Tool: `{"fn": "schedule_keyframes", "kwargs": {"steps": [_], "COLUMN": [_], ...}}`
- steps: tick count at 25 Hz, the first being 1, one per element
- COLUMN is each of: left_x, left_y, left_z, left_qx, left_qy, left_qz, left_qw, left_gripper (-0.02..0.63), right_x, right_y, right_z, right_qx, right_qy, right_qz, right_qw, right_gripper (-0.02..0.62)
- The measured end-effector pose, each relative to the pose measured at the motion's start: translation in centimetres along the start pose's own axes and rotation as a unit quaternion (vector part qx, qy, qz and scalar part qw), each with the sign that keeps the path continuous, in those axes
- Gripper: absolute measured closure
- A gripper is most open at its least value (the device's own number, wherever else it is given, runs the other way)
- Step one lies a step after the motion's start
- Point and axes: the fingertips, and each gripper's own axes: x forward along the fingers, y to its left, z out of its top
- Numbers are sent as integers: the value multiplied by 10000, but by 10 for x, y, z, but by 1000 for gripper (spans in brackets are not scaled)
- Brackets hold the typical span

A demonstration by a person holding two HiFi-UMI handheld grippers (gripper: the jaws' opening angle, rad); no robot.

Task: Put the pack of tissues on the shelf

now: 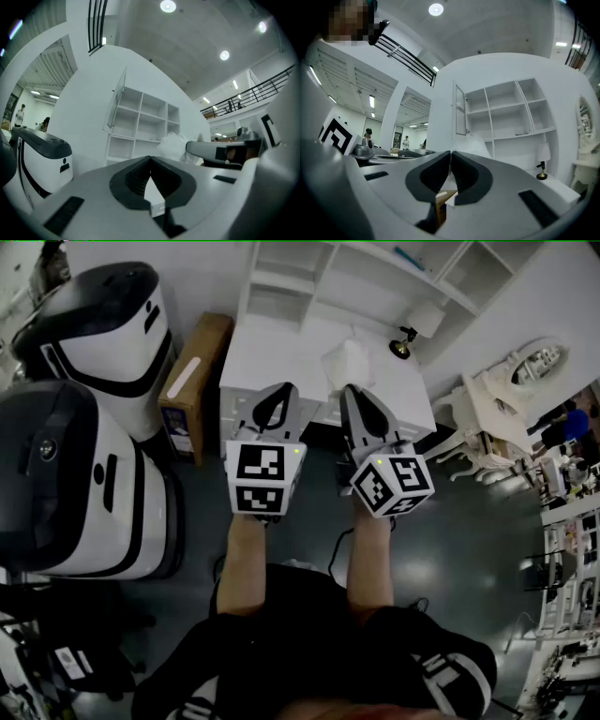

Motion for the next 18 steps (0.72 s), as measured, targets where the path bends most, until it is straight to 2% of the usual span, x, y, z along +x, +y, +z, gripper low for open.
{"fn": "schedule_keyframes", "kwargs": {"steps": [13,18], "left_x": [7,8], "left_y": [0,10], "left_z": [-1,0], "left_qx": [-88,-135], "left_qy": [-34,-94], "left_qz": [-87,-68], "left_qw": [9999,9998], "left_gripper": [595,595], "right_x": [8,12], "right_y": [3,0], "right_z": [-3,-4], "right_qx": [-130,-85], "right_qy": [118,73], "right_qz": [130,-10], "right_qw": [9998,9999], "right_gripper": [572,572]}}
